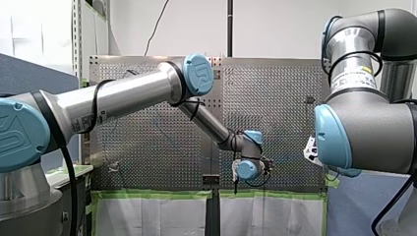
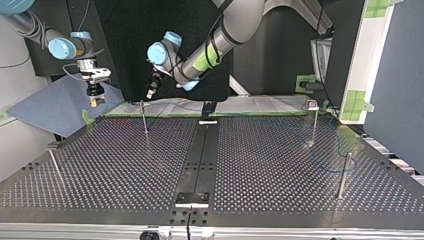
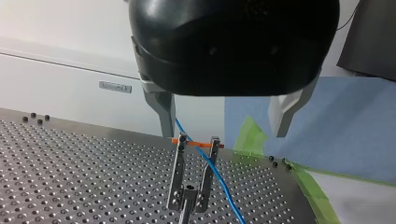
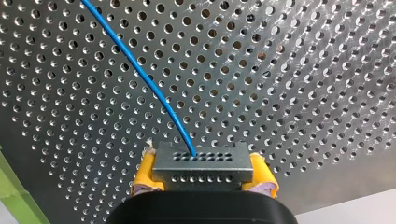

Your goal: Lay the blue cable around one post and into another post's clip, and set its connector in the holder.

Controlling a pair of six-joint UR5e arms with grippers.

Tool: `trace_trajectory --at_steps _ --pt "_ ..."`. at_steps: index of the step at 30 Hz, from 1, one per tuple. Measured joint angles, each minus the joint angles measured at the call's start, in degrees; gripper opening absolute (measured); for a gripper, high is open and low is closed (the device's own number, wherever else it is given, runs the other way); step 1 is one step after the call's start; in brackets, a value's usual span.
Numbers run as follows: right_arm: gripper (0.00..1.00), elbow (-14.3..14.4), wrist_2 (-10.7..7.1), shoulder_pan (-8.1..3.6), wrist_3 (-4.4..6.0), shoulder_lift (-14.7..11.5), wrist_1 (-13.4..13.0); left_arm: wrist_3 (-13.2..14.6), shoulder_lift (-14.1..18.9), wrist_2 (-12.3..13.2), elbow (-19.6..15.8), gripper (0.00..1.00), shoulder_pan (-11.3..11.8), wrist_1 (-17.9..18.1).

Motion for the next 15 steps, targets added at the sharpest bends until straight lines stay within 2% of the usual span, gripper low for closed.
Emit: trace_trajectory --at_steps 15 --pt "0.00 0.00 0.00 0.00 0.05 0.00 0.07 0.06 0.34 0.00 -0.96 1.00 0.10 -0.12"
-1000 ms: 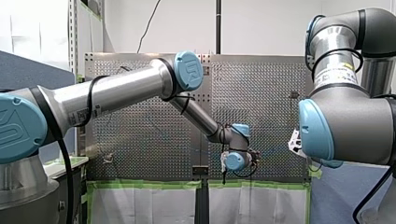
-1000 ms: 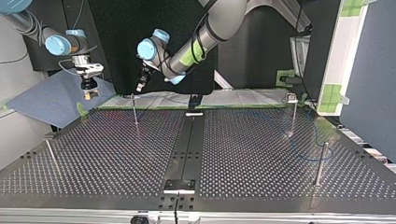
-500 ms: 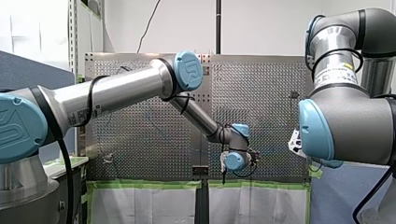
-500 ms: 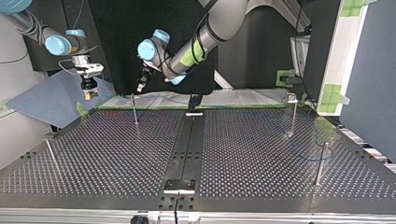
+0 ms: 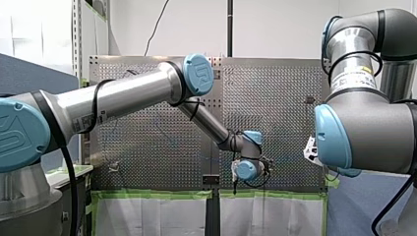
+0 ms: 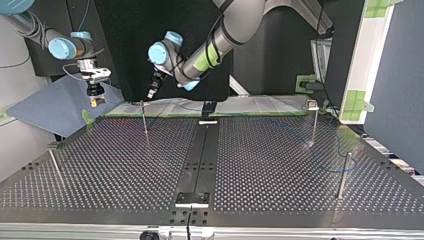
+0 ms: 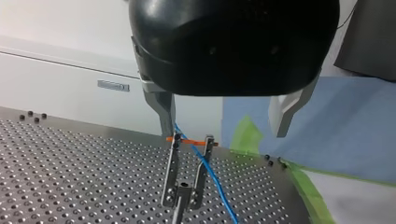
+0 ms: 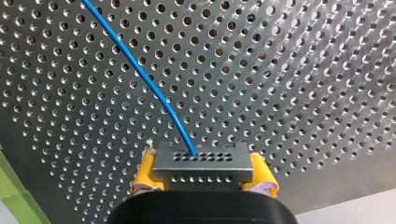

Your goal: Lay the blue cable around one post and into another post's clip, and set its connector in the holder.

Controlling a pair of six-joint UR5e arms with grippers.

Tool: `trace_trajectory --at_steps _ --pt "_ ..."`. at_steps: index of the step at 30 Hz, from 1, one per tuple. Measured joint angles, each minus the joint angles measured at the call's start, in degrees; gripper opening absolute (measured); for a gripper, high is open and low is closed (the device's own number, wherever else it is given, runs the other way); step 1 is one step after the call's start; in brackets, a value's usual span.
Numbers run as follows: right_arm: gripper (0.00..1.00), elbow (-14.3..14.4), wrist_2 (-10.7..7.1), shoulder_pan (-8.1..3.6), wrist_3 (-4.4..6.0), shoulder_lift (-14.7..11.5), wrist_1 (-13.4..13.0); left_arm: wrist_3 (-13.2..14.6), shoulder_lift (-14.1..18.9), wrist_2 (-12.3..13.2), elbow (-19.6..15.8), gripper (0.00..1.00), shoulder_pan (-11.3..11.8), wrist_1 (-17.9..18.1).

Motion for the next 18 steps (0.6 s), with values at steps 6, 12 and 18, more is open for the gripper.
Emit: trace_trajectory --at_steps 6,12,18 --pt "0.00 0.00 0.00 0.01 -0.01 -0.01 0.19 0.22 2.36 -0.07 -2.73 1.00 -0.57 0.57" --pt "0.00 0.00 0.00 0.01 0.24 -0.01 0.16 0.25 5.25 -0.94 -5.64 1.00 -1.14 3.13" --pt "0.00 0.01 0.00 -0.07 0.35 0.00 0.23 0.16 8.09 -3.51 -8.48 1.00 -1.79 5.98"
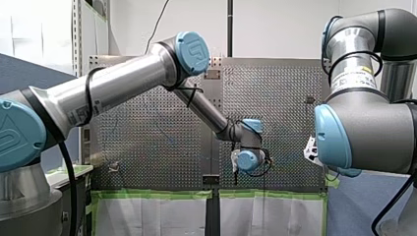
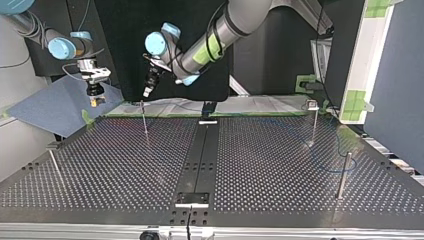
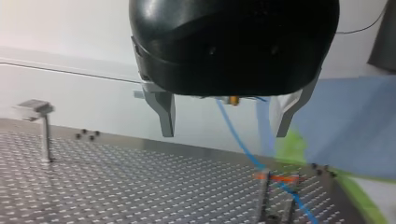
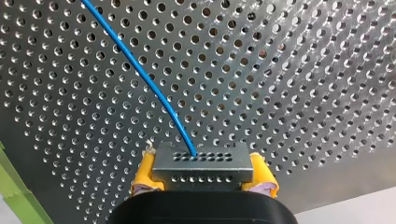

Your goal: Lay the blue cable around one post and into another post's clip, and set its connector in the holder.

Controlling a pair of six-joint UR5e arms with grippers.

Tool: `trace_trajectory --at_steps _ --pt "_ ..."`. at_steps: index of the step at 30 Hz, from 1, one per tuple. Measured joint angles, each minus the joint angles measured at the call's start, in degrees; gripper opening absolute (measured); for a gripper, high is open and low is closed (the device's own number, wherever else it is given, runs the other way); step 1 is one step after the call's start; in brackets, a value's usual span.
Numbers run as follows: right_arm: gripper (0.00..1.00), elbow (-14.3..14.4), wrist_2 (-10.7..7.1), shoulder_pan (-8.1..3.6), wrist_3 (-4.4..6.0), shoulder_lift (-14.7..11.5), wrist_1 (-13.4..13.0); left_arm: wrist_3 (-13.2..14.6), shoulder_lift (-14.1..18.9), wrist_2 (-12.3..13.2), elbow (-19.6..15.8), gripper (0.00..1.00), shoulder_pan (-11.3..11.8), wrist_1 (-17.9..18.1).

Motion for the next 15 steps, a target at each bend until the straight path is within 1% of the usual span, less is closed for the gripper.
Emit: trace_trajectory --at_steps 5,12,15 --pt "0.00 0.00 0.00 -0.01 0.01 0.02 0.03 -1.00 2.34 -2.05 -2.34 1.00 -0.19 2.31" --pt "0.00 0.00 0.05 0.06 0.05 0.03 0.17 -3.83 5.54 -4.58 -5.54 1.00 0.61 5.53" --pt "0.00 0.01 0.02 0.12 0.08 0.03 0.23 -5.13 6.83 -4.99 -6.85 1.00 0.98 6.80"
